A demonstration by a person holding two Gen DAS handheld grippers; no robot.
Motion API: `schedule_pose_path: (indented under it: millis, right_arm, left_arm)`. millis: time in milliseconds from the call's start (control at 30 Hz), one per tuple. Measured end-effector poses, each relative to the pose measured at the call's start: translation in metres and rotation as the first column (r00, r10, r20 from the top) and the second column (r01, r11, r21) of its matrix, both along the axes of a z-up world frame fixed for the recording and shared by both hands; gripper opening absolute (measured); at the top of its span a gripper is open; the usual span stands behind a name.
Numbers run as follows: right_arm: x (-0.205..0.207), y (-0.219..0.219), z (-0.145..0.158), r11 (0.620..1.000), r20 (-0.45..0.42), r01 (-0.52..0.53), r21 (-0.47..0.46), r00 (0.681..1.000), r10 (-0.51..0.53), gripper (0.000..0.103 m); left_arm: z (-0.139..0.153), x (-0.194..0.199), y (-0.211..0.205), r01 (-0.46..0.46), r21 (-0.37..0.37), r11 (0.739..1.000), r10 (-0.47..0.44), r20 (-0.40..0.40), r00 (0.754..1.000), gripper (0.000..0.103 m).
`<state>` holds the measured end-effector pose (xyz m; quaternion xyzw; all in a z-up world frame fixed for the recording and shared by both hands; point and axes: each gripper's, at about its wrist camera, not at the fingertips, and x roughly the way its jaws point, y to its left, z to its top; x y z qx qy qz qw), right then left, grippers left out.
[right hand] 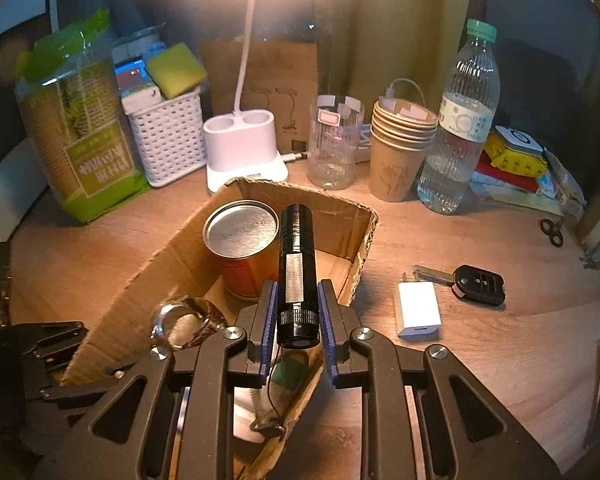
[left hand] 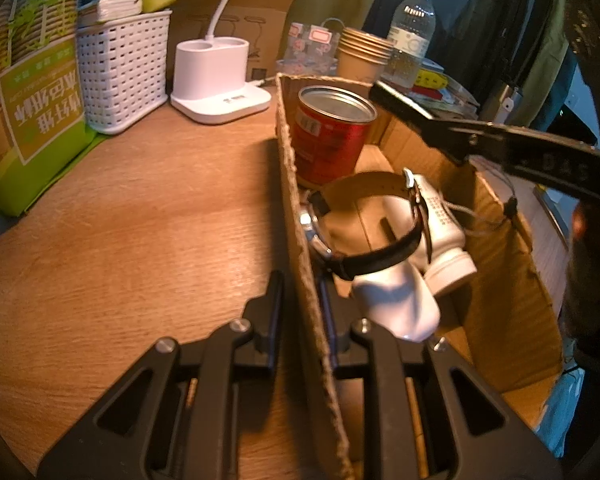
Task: Organize rigid objects
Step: 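Lift the flashlight with the right tool and carry it over the box, then lower the flashlight into the box and open the right tool, then move the right tool to the white charger and grasp it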
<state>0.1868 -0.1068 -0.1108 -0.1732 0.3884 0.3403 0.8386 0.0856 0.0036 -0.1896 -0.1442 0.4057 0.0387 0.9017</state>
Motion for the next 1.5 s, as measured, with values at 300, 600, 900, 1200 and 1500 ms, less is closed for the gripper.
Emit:
schedule_pose_path:
  millis: [300,600,900,1200,1500]
  right_arm:
    - [0.009,0.014,-0.012,0.999,0.012,-0.003,-0.052,1.0,0.003,0.022]
    - [0.011,0.022,-0.018,0.996,0.032,-0.004,-0.09,0.999,0.007,0.023]
    - [0.004,0.004,-0.003,0.999,0.032,0.007,-0.045,0.999,-0.005,0.032]
    - [0.001,-0.022,0.01,0.998,0.047,0.052,-0.016,0.998,-0.052,0.033]
    - [0.008,-0.046,0.007,0.995,0.035,0.103,-0.004,0.994,-0.102,0.038]
  left_arm:
    - [-0.001,0.001,-0.002,0.006,-0.006,1.0,-0.006,0.0,1.0,0.019]
    - [-0.001,0.002,-0.002,0.01,-0.009,1.0,-0.01,0.0,1.0,0.019]
    - [0.0,0.001,-0.001,0.005,-0.006,1.0,-0.005,-0.001,1.0,0.019]
    - [-0.001,0.002,0.0,0.0,-0.003,1.0,0.0,-0.002,1.0,0.02]
    - [-0.001,0.002,0.0,-0.011,0.005,1.0,0.011,-0.002,1.0,0.02]
